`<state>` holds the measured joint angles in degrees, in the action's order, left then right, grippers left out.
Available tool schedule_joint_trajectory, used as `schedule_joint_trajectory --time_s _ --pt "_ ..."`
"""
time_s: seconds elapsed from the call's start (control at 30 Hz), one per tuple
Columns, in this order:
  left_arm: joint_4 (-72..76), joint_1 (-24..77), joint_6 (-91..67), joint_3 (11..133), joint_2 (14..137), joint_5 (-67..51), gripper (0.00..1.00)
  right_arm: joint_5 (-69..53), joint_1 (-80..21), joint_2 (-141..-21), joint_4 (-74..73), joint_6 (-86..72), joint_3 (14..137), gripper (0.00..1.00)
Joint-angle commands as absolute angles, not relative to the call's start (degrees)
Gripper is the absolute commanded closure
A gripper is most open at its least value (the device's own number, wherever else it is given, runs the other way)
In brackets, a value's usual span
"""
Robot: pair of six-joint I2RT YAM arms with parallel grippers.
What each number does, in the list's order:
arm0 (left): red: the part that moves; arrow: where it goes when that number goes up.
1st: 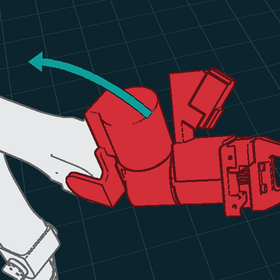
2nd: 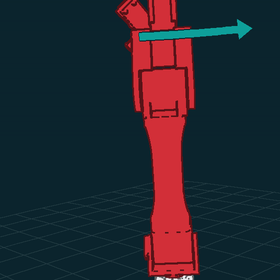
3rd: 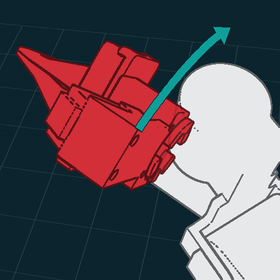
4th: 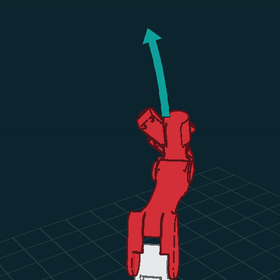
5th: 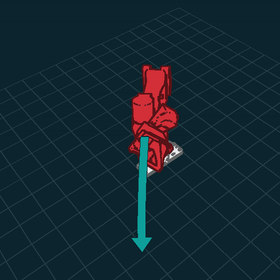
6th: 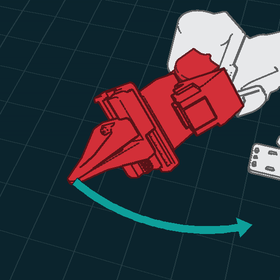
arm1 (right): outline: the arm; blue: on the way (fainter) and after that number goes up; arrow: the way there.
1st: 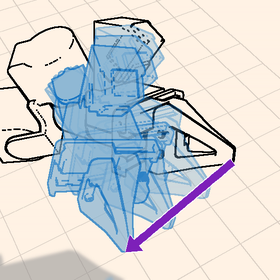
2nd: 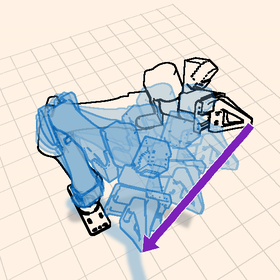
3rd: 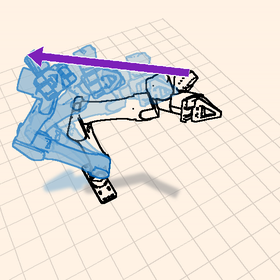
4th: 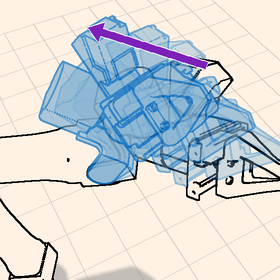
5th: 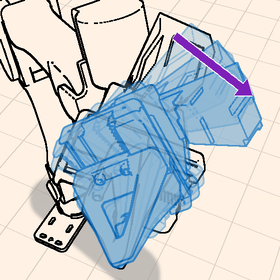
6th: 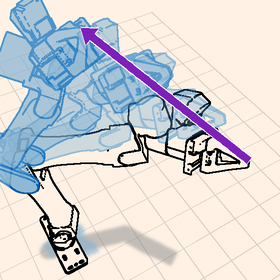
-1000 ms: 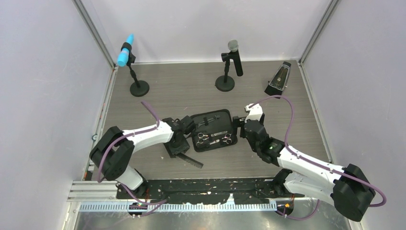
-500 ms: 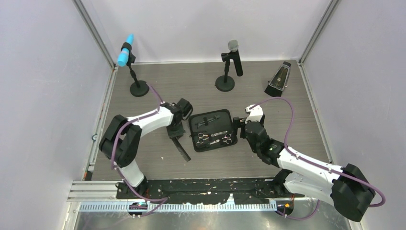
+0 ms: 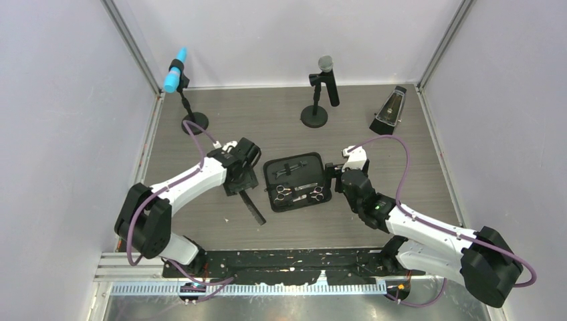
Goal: Sort the hair-cutting tools
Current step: Move the comb to the center of the board.
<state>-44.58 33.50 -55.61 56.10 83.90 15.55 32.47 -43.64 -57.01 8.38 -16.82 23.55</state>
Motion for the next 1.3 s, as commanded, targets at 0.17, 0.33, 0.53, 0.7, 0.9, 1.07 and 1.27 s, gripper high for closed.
schedule_joint_trajectory --time_s 0.17,0.33,0.53,0.7,0.9,1.07,1.27 --pt "-42.5 36.3 -64.1 52.0 85.2 13.2 0.49 33.3 -43.3 -57.3 11.3 -16.5 23.6 0.12" --pt "-42.4 36.9 -66.9 50.9 84.9 14.1 0.52 32.9 -43.3 -57.4 11.5 -16.6 23.6 0.12" --pt "-41.4 37.1 -67.7 50.9 86.5 12.8 0.54 32.9 -43.3 -57.6 11.5 -16.4 23.7 0.12" --pt "-42.0 37.1 -68.7 50.3 86.8 13.3 0.55 32.8 -43.3 -57.7 11.7 -16.4 23.6 0.12" --pt "-41.3 37.3 -70.6 49.2 84.7 14.2 0.57 32.5 -43.3 -57.8 11.8 -16.3 23.6 0.12" --pt "-42.2 37.4 -70.6 49.7 85.1 14.5 0.58 32.4 -43.3 -57.9 11.8 -16.4 23.6 0.12" --pt "-42.1 37.5 -71.1 49.4 85.6 14.0 0.59 32.3 -43.2 -58.0 11.7 -16.3 23.7 0.12"
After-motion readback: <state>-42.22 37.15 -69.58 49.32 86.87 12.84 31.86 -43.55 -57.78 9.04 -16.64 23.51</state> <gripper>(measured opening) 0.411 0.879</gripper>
